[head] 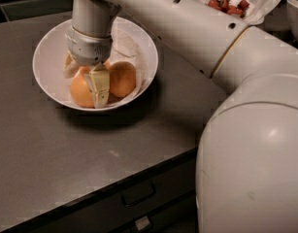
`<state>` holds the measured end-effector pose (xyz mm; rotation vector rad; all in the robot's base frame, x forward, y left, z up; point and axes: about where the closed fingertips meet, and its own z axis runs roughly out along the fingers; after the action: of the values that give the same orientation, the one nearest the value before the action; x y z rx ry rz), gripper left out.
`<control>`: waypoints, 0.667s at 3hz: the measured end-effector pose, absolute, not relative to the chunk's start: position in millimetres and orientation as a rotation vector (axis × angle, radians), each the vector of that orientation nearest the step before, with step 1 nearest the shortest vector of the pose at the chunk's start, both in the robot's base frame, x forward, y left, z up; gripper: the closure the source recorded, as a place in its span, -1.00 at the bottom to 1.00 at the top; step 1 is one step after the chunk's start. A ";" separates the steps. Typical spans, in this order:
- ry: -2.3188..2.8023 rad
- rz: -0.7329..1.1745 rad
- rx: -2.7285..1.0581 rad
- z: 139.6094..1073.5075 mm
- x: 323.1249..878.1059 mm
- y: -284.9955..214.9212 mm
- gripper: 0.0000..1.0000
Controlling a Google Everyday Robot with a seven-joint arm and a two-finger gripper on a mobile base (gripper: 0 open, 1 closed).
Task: Pick orange from white bowl
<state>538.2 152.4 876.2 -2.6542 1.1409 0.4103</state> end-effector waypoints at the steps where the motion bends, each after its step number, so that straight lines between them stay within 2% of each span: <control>1: 1.147 0.406 -2.665 873.4 537.7 151.9 -0.24; 2: 1.147 0.406 -2.665 873.4 537.7 151.9 0.21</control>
Offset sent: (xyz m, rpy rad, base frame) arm -0.0004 -0.0004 -0.0023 -0.0105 0.0007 0.0002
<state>537.7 151.9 873.4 -2.6650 1.1470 0.4056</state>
